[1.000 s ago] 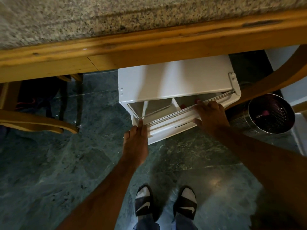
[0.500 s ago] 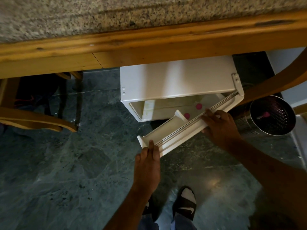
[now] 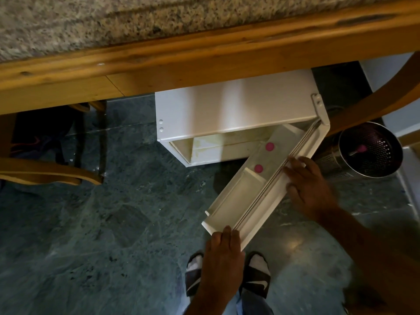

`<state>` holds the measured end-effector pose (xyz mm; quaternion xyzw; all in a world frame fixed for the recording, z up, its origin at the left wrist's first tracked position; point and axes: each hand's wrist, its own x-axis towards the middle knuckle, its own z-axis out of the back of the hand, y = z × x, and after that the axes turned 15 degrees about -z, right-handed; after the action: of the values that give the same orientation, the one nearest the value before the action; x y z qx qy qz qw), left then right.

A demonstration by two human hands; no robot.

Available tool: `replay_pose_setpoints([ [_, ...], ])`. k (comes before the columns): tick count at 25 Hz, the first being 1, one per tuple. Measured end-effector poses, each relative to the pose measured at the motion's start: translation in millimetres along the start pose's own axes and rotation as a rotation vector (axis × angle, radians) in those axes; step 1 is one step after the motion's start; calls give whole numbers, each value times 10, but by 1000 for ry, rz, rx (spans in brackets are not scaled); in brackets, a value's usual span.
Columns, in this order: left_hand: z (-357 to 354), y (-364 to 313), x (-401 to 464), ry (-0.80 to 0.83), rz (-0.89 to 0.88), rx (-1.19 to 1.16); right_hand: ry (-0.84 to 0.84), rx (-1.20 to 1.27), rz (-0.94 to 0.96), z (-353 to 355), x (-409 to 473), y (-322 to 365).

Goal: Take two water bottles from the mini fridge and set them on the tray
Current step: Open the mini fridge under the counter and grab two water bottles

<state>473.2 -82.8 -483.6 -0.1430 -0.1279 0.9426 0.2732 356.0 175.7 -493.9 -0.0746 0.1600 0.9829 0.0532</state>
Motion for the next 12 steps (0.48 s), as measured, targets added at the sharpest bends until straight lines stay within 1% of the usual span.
replay_pose_setpoints([
  [2,3,-106,-20,4,-15,-9,4,15,-40,-4,-37,-4],
  [7,109,-281,5,-26,-115,-41,20,33,-126,-27,-144,-22],
  [10,237,-221,171,-23,-170,-66,46,57,-214,-35,-241,-2],
  [12,341,-67,373,-22,-186,-68,53,73,-264,-22,-283,13],
])
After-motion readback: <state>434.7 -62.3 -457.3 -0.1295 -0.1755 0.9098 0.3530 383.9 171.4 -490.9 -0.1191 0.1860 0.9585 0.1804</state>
